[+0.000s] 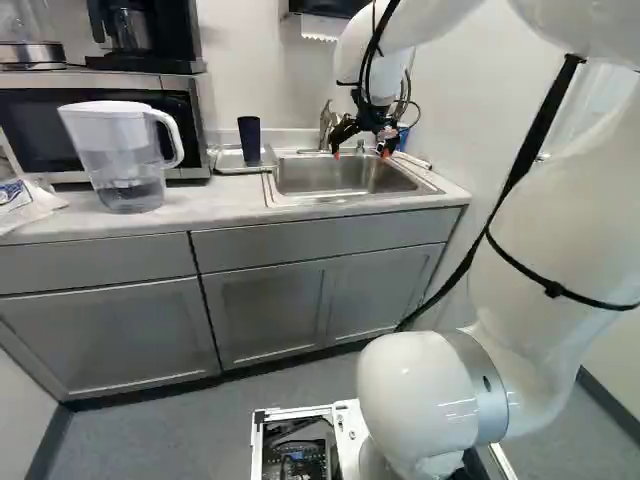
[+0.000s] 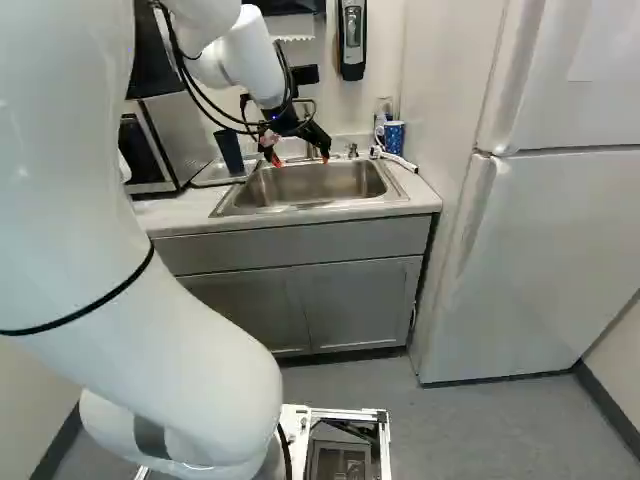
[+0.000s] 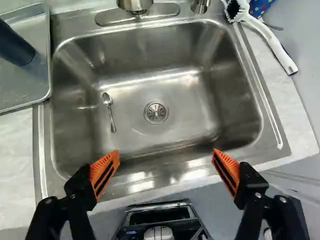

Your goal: Rinse the cup and place it in the tray

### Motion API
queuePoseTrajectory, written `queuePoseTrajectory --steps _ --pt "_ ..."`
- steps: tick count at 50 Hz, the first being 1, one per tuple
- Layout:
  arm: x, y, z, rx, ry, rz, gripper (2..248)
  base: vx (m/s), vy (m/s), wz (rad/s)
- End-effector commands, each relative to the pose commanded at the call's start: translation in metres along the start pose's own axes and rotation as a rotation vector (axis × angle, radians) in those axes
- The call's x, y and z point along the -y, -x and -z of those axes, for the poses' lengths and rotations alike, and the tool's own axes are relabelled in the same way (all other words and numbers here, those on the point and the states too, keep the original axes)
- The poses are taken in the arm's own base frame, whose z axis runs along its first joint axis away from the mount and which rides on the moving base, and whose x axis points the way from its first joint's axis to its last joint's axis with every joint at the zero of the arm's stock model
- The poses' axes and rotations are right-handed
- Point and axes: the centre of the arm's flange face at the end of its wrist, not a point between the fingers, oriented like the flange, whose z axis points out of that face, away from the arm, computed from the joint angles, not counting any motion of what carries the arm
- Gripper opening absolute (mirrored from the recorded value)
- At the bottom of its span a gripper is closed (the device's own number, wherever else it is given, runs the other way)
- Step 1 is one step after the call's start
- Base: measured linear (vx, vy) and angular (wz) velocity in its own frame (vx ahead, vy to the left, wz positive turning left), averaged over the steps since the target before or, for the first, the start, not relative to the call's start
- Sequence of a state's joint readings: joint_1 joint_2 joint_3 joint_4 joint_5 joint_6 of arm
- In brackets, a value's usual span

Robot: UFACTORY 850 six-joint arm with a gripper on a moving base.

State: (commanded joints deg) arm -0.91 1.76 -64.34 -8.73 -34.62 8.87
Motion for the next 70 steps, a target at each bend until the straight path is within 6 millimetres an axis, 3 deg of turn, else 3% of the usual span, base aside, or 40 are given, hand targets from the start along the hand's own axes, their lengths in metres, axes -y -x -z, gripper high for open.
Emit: queuePoseTrajectory --steps 70 --pt "0.0000 0.0000 0.0000 0.000 0.000 0.000 247 -0.111 0.000 0.021"
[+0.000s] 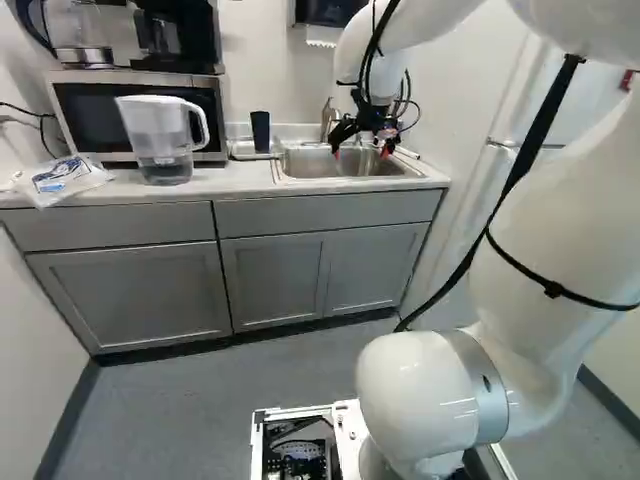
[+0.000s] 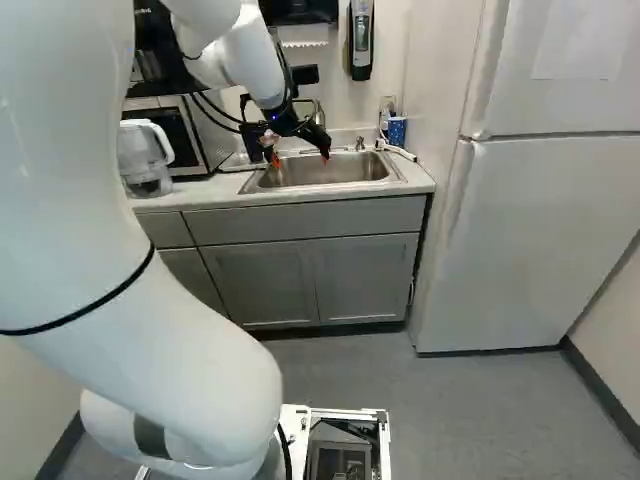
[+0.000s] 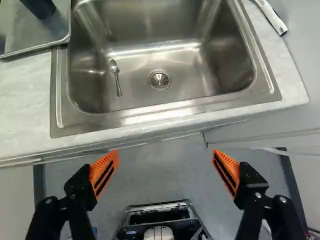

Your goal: Rinse the cup and place it in the tray

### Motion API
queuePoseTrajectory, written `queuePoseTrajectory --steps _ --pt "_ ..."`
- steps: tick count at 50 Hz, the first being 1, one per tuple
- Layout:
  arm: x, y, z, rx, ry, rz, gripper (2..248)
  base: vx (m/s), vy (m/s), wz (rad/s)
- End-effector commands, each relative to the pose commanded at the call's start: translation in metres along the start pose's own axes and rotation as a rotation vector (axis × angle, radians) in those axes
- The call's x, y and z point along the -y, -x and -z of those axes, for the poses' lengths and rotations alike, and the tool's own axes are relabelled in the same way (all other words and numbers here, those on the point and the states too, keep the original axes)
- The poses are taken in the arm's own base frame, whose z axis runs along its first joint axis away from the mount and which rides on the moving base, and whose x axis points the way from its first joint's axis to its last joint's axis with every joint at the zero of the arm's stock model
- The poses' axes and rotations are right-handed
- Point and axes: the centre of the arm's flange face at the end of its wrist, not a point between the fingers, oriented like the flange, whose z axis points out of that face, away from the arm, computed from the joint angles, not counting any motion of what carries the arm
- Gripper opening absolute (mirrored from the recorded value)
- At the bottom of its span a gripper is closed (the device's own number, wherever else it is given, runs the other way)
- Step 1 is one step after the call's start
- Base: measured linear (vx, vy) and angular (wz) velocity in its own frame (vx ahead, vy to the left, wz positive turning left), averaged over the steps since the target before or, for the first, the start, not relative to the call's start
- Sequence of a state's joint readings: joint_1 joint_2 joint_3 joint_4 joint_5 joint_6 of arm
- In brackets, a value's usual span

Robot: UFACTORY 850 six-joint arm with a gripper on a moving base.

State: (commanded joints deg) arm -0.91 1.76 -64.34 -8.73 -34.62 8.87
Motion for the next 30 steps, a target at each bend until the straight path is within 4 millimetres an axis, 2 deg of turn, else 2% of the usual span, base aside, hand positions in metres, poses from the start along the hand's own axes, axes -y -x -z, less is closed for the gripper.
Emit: queuePoseTrajectory --steps 19,30 --pt "0.0000 0.0000 0.0000 0.000 0.000 0.000 247 -0.103 0.002 0.020" --pt "0.0000 0.0000 0.0000 0.000 0.000 0.000 247 -0.018 0.000 0.003"
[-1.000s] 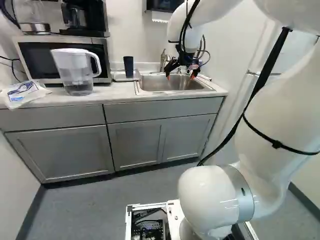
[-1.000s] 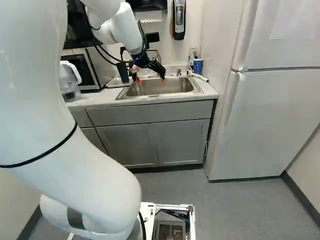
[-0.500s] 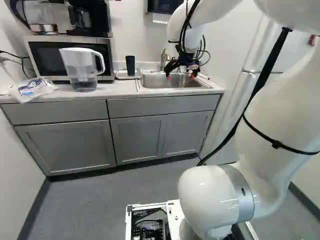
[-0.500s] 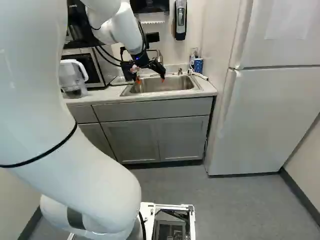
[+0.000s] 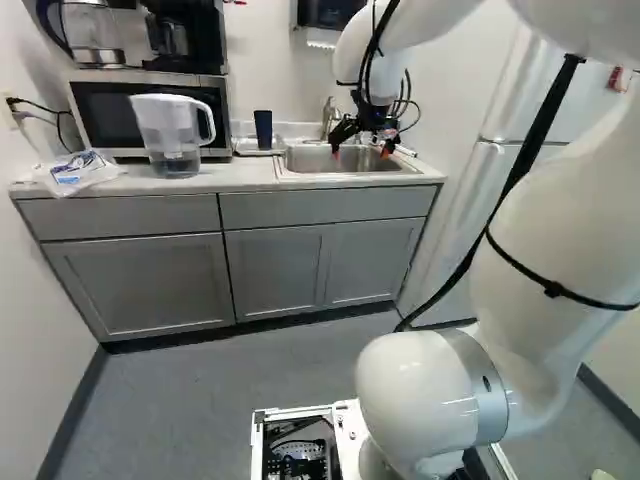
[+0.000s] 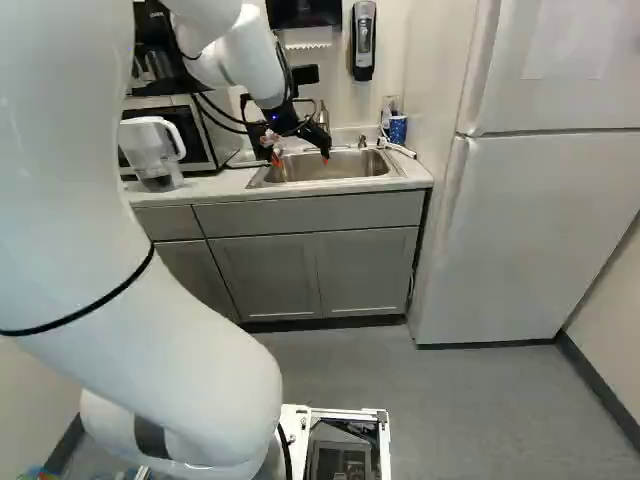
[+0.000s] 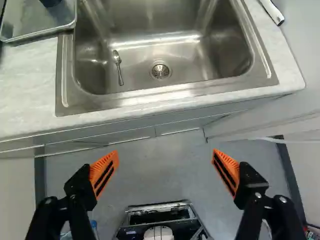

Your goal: Rinse the cup and place it in the tray

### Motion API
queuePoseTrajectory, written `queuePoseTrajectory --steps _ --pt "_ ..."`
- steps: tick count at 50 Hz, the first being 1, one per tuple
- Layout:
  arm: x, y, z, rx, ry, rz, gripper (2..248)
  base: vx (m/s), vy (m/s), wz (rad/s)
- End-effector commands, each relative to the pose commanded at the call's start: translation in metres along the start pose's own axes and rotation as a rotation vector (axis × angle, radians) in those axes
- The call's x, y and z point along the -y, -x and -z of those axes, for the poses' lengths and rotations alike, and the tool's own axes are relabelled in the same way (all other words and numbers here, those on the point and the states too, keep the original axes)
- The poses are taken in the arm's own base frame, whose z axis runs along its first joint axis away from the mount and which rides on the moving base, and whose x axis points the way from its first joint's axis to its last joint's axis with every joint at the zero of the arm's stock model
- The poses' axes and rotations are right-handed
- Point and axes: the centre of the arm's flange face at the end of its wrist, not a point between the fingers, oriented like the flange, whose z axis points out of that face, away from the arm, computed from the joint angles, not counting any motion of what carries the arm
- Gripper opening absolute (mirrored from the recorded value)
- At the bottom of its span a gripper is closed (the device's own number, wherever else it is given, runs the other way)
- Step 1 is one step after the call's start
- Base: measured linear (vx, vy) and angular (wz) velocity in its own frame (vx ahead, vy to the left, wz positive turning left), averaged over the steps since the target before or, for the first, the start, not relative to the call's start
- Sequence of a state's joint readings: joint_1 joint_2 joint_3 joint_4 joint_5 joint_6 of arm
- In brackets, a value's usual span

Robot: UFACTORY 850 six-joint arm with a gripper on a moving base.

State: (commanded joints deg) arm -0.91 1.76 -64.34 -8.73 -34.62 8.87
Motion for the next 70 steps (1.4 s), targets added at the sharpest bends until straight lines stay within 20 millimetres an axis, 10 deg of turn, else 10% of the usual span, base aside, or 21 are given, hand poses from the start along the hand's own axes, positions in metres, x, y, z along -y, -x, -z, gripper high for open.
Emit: queuePoseTrajectory --steps 70 --pt "0.003 0.018 -0.017 -0.048 -0.021 0.007 247 0.000 -0.001 0.000"
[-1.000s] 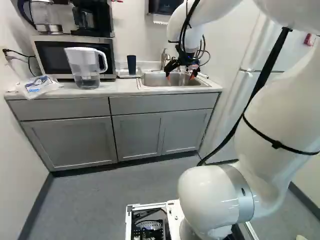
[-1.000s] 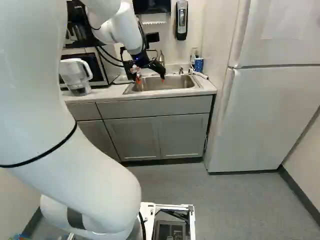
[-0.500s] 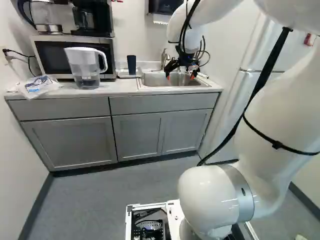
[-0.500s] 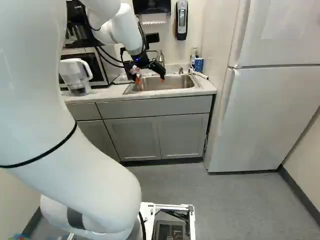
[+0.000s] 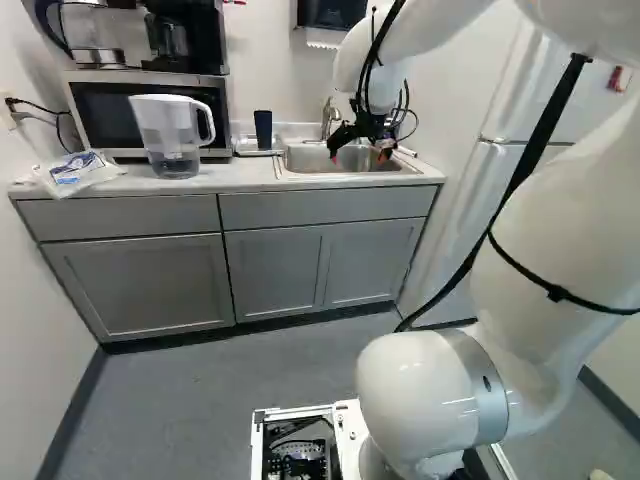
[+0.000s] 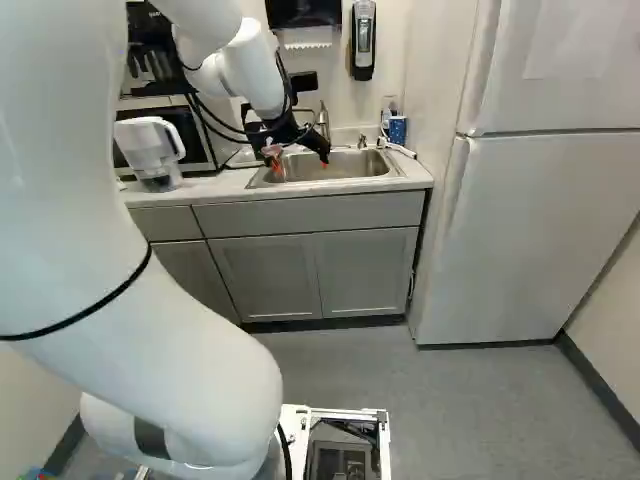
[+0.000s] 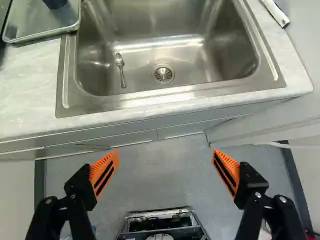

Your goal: Rinse the cup and place it in the tray

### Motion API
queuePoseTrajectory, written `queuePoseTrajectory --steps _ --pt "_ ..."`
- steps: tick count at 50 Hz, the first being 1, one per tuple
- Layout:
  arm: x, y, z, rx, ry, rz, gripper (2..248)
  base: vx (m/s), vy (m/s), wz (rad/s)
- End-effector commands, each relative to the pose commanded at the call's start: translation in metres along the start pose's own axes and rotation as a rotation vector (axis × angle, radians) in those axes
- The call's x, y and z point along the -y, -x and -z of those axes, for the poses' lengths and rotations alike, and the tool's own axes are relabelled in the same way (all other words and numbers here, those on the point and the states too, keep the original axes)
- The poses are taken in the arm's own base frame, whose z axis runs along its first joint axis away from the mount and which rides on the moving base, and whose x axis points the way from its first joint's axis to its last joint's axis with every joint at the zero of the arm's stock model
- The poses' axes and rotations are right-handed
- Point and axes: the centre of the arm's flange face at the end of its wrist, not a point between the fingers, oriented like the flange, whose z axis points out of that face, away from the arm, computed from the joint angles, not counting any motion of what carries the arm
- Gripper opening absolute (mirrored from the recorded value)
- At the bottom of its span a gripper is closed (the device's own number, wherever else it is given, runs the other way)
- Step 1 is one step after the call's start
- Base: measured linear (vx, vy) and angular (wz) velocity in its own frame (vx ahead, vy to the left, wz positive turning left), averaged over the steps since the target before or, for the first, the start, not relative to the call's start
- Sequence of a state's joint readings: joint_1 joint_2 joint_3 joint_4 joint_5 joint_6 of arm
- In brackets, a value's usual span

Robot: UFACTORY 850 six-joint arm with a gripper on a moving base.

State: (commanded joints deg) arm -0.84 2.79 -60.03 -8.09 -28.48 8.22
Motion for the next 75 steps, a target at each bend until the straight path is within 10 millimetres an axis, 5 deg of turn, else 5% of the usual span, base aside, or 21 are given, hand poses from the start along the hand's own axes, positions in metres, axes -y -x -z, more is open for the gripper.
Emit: queuePoseTrajectory --steps 39,75 --pt "0.007 0.053 -0.036 -0.126 -0.046 0.011 247 0.000 0.000 0.000" --pt "0.012 0.142 -0.072 -0.313 -0.088 0.013 247 0.000 0.000 0.000"
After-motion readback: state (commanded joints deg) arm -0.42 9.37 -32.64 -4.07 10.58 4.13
